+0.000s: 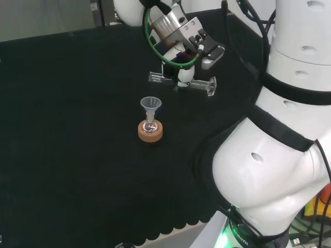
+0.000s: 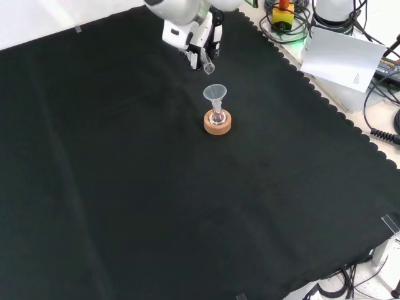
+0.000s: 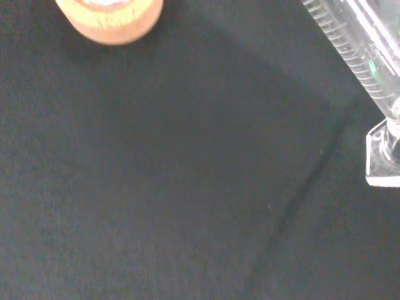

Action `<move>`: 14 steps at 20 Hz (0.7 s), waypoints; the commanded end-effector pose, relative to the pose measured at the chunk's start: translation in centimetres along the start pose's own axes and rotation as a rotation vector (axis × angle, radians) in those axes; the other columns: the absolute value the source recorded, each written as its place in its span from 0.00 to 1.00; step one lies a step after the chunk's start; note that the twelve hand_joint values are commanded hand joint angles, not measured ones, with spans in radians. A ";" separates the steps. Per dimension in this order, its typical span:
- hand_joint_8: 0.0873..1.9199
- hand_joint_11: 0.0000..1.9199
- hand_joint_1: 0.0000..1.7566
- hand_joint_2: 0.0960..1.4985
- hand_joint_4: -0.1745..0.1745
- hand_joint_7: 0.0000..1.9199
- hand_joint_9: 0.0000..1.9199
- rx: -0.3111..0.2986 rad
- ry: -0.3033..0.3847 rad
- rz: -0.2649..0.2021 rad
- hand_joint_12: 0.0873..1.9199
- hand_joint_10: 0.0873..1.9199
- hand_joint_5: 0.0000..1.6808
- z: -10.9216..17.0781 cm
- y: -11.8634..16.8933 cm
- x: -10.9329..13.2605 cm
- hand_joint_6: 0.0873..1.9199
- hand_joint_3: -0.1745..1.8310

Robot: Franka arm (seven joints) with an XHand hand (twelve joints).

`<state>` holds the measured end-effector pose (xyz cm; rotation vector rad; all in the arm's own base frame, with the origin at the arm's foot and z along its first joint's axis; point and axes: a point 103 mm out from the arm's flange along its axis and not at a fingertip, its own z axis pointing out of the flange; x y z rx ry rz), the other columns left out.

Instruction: Pour the water from the graduated cylinder into the round-bottom flask.

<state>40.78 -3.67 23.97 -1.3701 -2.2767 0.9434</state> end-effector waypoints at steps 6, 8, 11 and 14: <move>0.14 0.67 0.62 0.76 0.24 0.64 0.75 -0.219 0.161 -0.054 0.34 0.00 0.54 -0.1 0.8 -1.3 0.58 0.09; 0.14 0.67 0.62 0.76 0.24 0.64 0.75 -0.258 0.198 -0.058 0.34 0.00 0.54 0.0 1.1 -1.9 0.58 0.09; 0.14 0.67 0.62 0.76 0.24 0.64 0.75 -0.318 0.235 -0.066 0.34 0.00 0.54 0.1 1.5 -2.6 0.58 0.09; 0.14 0.67 0.62 0.76 0.24 0.64 0.75 -0.375 0.267 -0.074 0.34 0.00 0.54 0.1 1.9 -3.3 0.58 0.09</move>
